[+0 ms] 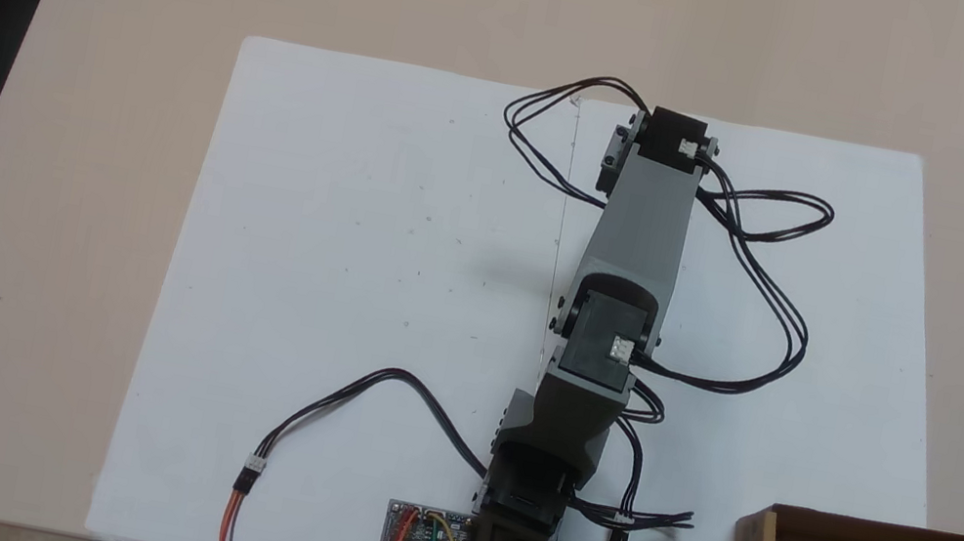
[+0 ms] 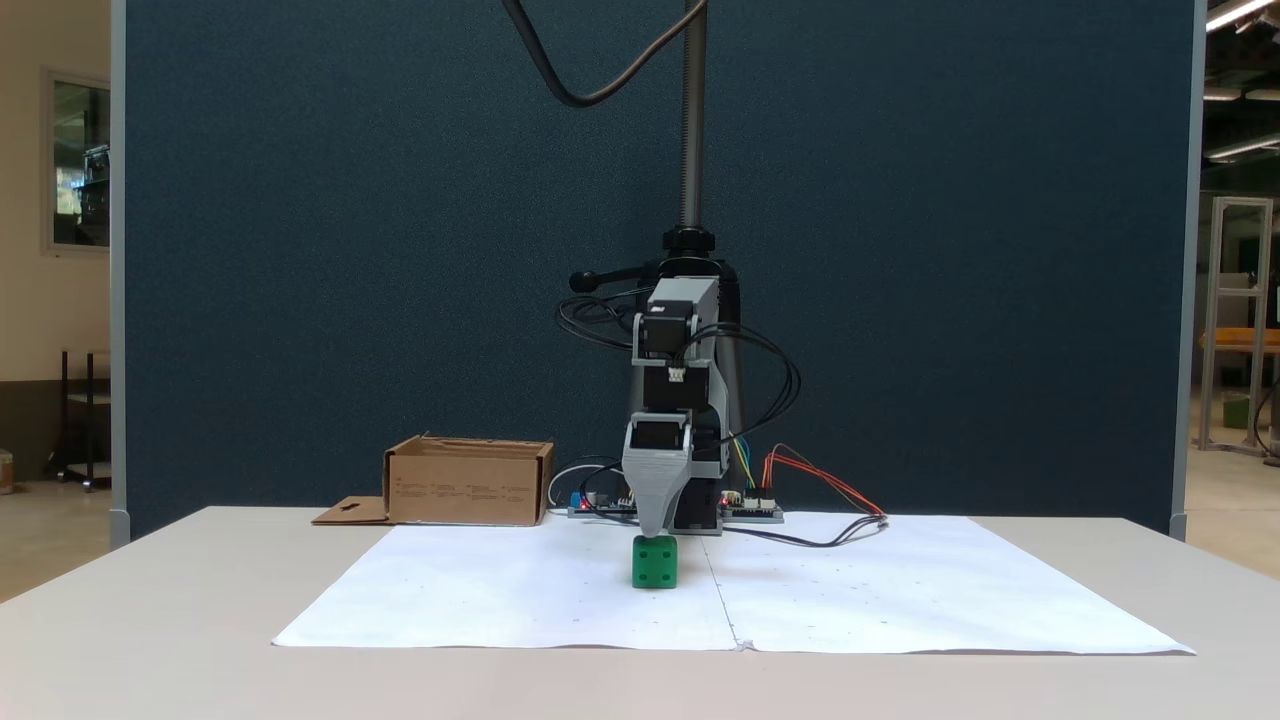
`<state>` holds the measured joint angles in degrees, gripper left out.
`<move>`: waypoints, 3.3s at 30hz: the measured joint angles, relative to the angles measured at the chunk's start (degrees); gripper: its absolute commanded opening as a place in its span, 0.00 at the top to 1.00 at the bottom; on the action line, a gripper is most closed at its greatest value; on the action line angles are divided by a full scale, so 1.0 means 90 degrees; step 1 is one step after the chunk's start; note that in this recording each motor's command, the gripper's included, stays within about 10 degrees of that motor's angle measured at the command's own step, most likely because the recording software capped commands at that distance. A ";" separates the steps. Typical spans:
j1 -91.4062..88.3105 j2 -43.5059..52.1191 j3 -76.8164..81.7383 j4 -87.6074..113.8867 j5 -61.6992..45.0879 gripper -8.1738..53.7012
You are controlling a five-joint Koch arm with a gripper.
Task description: Grasp a green dice and put it in the bin.
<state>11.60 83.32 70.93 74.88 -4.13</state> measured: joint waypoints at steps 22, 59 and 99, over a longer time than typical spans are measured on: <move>0.0000 -0.0225 0.0176 -0.0205 -0.0508 0.17; 0.0244 -0.0537 0.0859 -0.1406 -0.0693 0.39; 0.2441 -0.0557 -0.4414 0.2451 -0.0469 0.68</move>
<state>33.57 78.31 31.20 96.94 -8.35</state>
